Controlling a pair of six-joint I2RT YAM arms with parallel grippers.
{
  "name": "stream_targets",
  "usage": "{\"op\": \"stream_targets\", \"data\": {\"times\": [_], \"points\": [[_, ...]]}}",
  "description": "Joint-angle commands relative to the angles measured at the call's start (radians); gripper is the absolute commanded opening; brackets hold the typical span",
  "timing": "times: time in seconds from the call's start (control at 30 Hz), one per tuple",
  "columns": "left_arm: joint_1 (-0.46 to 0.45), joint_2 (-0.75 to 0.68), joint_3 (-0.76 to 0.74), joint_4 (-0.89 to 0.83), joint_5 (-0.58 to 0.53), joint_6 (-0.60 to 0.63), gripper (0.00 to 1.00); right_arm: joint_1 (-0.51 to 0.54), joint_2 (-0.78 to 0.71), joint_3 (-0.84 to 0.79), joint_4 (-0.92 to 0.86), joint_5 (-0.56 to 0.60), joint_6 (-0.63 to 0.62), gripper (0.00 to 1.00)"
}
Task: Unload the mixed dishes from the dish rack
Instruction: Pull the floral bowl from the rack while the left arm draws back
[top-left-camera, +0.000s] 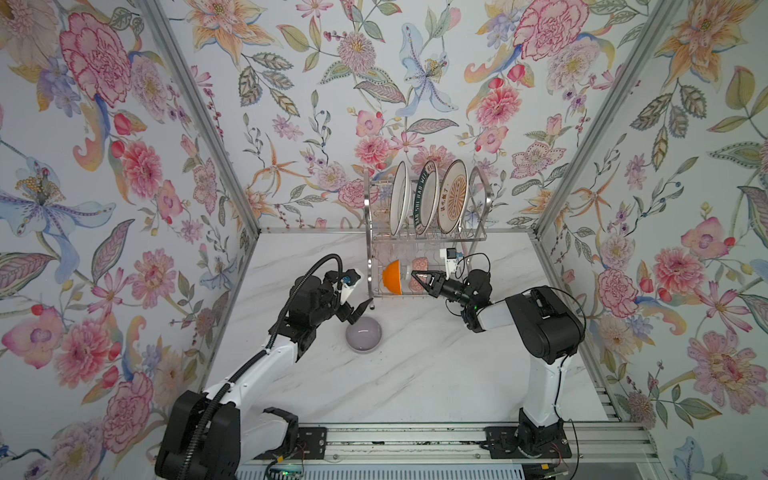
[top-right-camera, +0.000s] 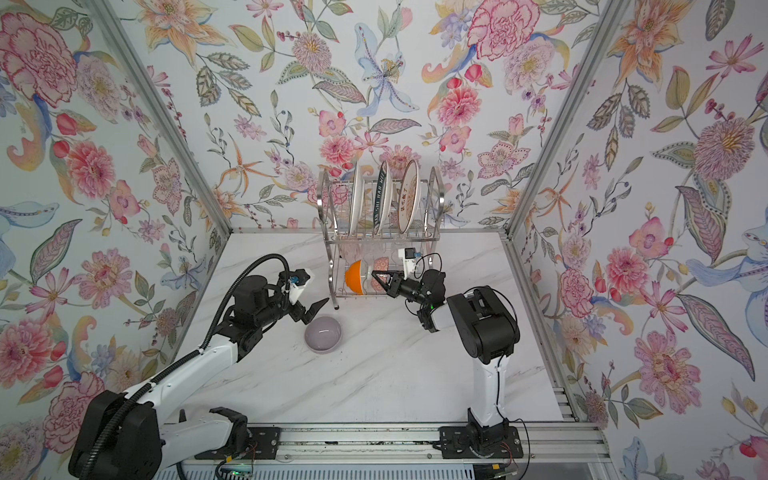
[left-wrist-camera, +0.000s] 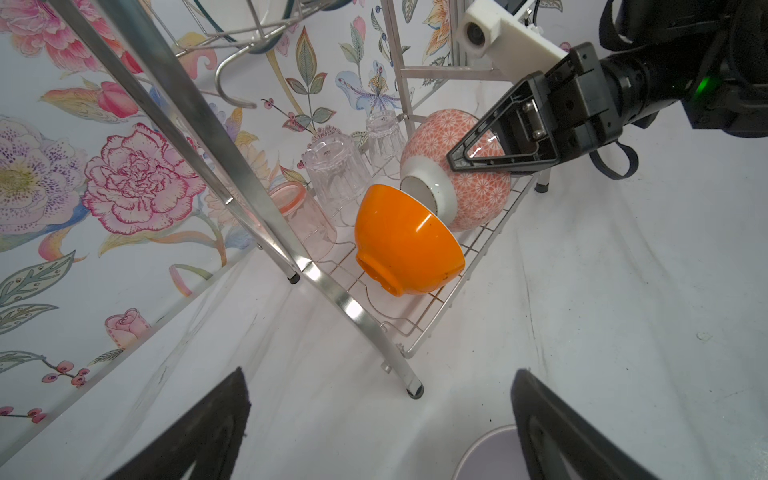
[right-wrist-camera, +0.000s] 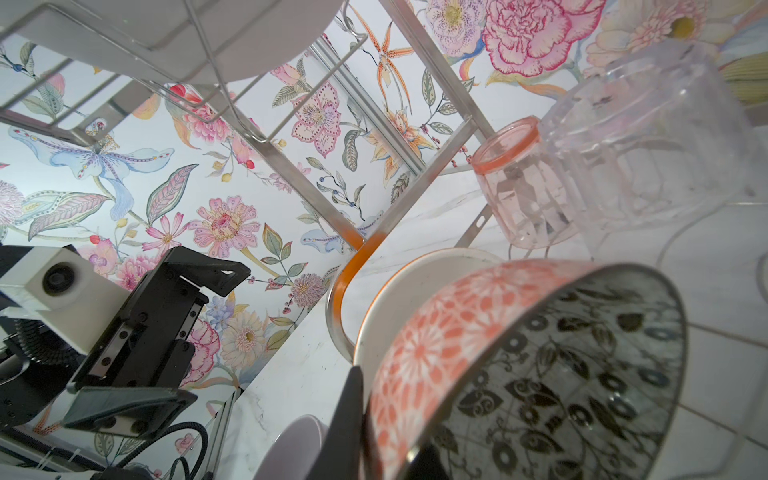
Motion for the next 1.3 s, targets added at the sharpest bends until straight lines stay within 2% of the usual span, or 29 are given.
{"op": "stream_targets", "data": {"times": [0.0, 0.2, 0.47, 0.63, 0.8, 0.9, 1.07, 1.27], "points": [[-0.007, -0.019, 0.026, 0.023, -0.004, -0.005, 0.99, -0.001, -0.048, -0.010, 0.129, -0.013, -0.007, 0.00], [-0.005, -0.016, 0.028, 0.061, -0.015, -0.056, 0.99, -0.001, -0.085, -0.040, 0.158, -0.016, -0.030, 0.00], [-0.005, -0.010, 0.057, 0.069, -0.001, -0.077, 0.99, 0.009, -0.153, -0.134, 0.188, 0.042, -0.089, 0.00], [0.001, -0.020, 0.060, 0.125, -0.026, -0.150, 0.99, 0.031, -0.265, -0.214, 0.085, 0.092, -0.192, 0.00], [0.006, -0.029, 0.066, 0.169, -0.056, -0.226, 0.99, 0.058, -0.389, -0.284, 0.008, 0.146, -0.242, 0.00], [0.011, -0.038, 0.087, 0.146, -0.110, -0.258, 0.99, 0.088, -0.483, -0.303, -0.145, 0.185, -0.345, 0.00], [0.055, -0.043, 0.141, 0.072, -0.166, -0.332, 0.99, 0.182, -0.648, -0.262, -0.576, 0.303, -0.652, 0.00], [0.087, -0.055, 0.164, -0.007, -0.283, -0.369, 0.99, 0.261, -0.754, -0.175, -0.915, 0.380, -0.841, 0.00]]}}
